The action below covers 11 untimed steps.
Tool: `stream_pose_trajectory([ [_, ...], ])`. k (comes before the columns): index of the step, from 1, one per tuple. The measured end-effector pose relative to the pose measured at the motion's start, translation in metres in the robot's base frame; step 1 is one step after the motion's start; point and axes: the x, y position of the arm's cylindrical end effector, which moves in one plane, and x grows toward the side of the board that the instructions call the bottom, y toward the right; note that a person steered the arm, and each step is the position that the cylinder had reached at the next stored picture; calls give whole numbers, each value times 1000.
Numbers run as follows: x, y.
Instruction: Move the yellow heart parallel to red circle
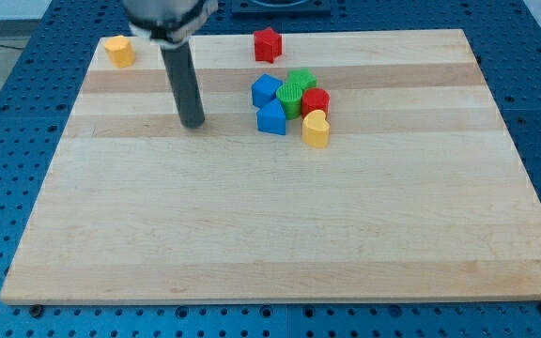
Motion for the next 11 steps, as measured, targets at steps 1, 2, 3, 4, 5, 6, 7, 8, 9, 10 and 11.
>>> stream_pose_trajectory([
  [1, 43, 32],
  [2, 45, 69],
  [3, 43, 103],
  [4, 30, 119],
  [5, 11, 123],
  [6, 6, 153],
  [7, 6, 171],
  [8, 6, 196],
  [9, 6, 208],
  [10, -3, 217],
  [11, -16, 236],
])
